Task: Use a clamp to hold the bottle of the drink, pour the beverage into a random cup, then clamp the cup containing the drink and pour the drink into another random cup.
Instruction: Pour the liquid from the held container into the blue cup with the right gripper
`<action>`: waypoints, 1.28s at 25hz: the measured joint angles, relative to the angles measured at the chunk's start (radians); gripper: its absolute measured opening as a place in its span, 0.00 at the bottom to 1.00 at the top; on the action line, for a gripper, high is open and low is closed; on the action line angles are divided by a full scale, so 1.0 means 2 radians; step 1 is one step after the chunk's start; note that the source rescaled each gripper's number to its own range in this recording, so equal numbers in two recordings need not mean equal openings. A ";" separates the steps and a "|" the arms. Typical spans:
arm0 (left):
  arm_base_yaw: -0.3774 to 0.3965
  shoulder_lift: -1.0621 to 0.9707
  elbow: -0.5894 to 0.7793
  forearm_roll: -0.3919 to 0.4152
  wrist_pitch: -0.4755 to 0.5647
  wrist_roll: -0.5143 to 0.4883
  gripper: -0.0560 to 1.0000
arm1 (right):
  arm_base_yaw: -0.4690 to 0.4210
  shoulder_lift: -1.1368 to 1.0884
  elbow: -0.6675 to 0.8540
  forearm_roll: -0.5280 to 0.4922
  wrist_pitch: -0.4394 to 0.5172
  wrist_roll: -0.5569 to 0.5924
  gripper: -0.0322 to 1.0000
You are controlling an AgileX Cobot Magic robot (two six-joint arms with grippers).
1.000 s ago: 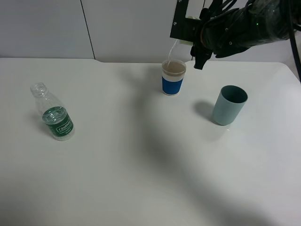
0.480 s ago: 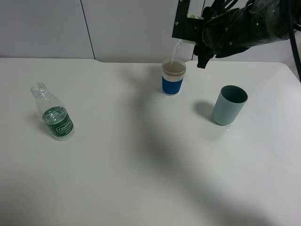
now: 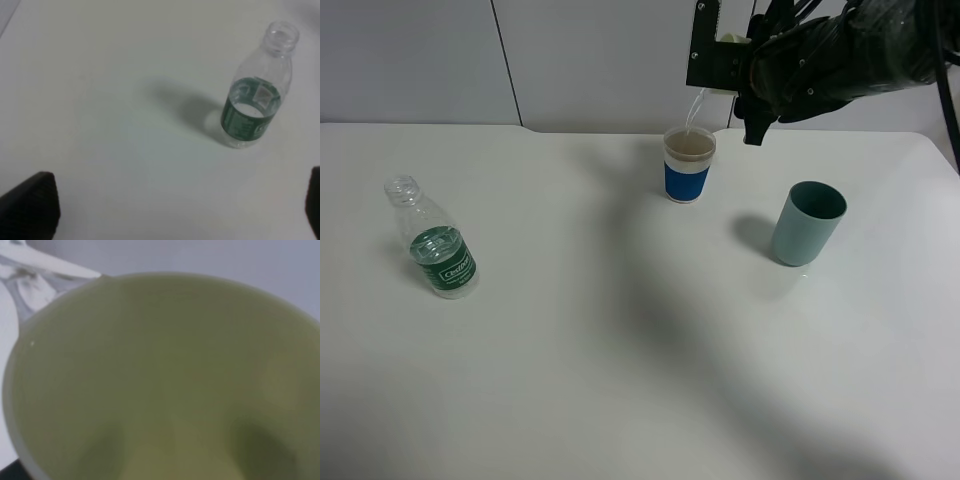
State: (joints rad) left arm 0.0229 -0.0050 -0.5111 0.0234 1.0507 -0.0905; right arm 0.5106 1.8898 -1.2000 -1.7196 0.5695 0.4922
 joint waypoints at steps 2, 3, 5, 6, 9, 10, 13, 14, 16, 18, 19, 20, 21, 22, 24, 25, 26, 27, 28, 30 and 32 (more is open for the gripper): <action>0.000 0.000 0.000 0.000 0.000 0.000 1.00 | 0.000 0.000 0.000 0.000 0.000 -0.008 0.03; 0.000 0.000 0.000 0.000 0.000 0.000 1.00 | 0.000 0.000 0.000 0.000 0.000 -0.010 0.03; 0.000 0.000 0.000 0.000 0.000 0.000 1.00 | 0.000 0.000 0.000 0.000 0.000 -0.012 0.03; 0.000 0.000 0.000 0.000 0.000 0.000 1.00 | 0.000 0.000 0.000 -0.001 0.000 -0.021 0.03; 0.000 0.000 0.000 0.000 0.000 0.000 1.00 | 0.000 0.000 0.000 -0.002 0.000 -0.031 0.03; 0.000 0.000 0.000 0.000 0.000 0.000 1.00 | 0.000 0.000 0.000 -0.002 0.000 -0.031 0.03; 0.000 0.000 0.000 0.000 0.000 0.000 1.00 | 0.000 0.000 0.000 -0.002 0.000 -0.032 0.03; 0.000 0.000 0.000 0.000 0.000 0.000 1.00 | 0.000 0.000 0.000 -0.002 0.000 -0.032 0.03; 0.000 0.000 0.000 0.000 0.000 0.000 1.00 | 0.000 0.000 0.000 -0.002 0.000 -0.036 0.03; 0.000 0.000 0.000 0.000 0.000 0.000 1.00 | 0.000 0.000 0.000 -0.002 0.000 -0.044 0.03; 0.000 0.000 0.000 0.000 0.000 0.000 1.00 | 0.001 0.000 0.000 -0.002 0.000 -0.048 0.03; 0.000 0.000 0.000 0.000 0.000 0.000 1.00 | 0.003 0.000 0.000 -0.002 0.001 -0.054 0.03; 0.000 0.000 0.000 0.000 0.000 0.000 1.00 | 0.006 0.000 0.000 -0.002 0.001 -0.063 0.03; 0.000 0.000 0.000 0.000 0.000 0.000 1.00 | 0.009 0.000 0.000 -0.002 -0.001 -0.072 0.03; 0.000 0.000 0.000 0.000 0.000 0.000 1.00 | 0.012 0.000 0.000 -0.002 0.000 -0.075 0.03; 0.000 0.000 0.000 0.000 0.000 0.000 1.00 | 0.012 0.000 0.000 -0.002 0.000 -0.076 0.03; 0.000 0.000 0.000 0.000 0.000 0.000 1.00 | 0.013 0.000 0.000 -0.002 0.000 -0.078 0.03; 0.000 0.000 0.000 0.000 0.000 0.000 1.00 | 0.013 0.000 -0.001 -0.002 0.000 -0.081 0.03; 0.000 0.000 0.000 0.000 0.000 0.000 1.00 | 0.014 0.000 -0.001 -0.002 0.000 -0.085 0.03; 0.000 0.000 0.000 0.000 0.000 0.000 1.00 | 0.014 0.000 -0.001 -0.002 0.000 -0.094 0.03; 0.000 0.000 0.000 0.000 0.000 0.000 1.00 | 0.014 0.000 -0.001 -0.002 0.001 -0.105 0.03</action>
State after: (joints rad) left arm 0.0229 -0.0050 -0.5111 0.0234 1.0507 -0.0905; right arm 0.5386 1.8898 -1.2021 -1.7240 0.5710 0.2813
